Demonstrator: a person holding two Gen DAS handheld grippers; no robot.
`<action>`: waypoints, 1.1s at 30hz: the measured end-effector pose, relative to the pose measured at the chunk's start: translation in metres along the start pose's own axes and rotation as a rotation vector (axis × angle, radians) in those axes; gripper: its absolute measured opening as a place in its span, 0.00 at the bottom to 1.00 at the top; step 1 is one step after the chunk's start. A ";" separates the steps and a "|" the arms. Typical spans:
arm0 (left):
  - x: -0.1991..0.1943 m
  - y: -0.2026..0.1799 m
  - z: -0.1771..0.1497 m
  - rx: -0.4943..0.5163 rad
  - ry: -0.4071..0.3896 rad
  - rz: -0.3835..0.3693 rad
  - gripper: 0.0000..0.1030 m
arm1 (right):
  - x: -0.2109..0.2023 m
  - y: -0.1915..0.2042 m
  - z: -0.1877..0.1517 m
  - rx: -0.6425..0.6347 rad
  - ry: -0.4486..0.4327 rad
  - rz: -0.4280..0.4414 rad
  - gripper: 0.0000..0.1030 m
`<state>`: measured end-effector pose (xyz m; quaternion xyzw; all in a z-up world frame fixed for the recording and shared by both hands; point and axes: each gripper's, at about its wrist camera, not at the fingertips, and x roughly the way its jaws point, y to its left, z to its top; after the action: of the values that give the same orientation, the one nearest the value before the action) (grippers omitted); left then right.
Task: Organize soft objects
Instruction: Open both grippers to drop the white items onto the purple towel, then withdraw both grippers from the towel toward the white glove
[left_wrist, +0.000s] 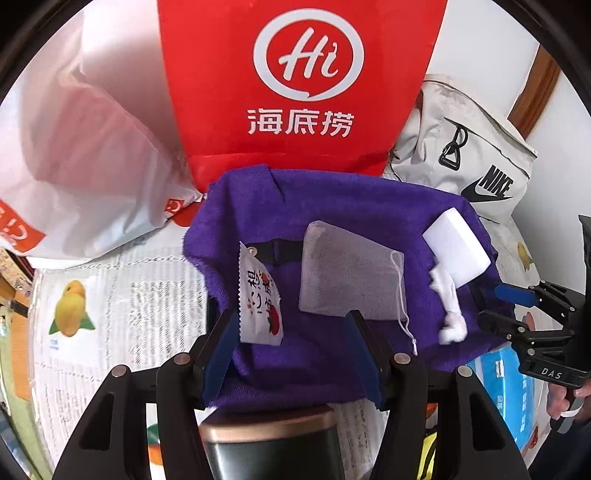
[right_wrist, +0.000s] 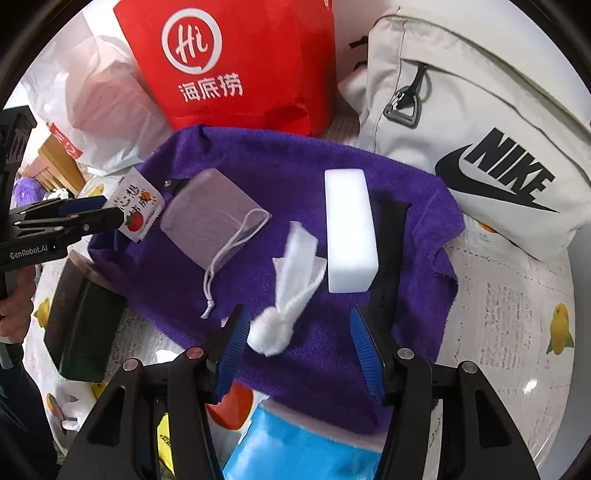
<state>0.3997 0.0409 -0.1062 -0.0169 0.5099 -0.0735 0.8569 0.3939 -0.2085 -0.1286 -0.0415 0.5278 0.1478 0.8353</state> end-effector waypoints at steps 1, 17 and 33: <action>-0.004 0.000 -0.002 0.000 -0.004 0.002 0.56 | -0.004 0.001 -0.001 0.003 -0.006 0.003 0.54; -0.091 -0.012 -0.087 -0.012 -0.097 -0.014 0.56 | -0.080 0.035 -0.074 0.006 -0.122 0.034 0.54; -0.110 -0.011 -0.201 -0.115 -0.048 -0.012 0.58 | -0.107 0.088 -0.196 -0.132 -0.158 0.104 0.64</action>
<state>0.1709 0.0553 -0.1049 -0.0709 0.4925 -0.0487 0.8661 0.1549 -0.1908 -0.1115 -0.0571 0.4511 0.2283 0.8609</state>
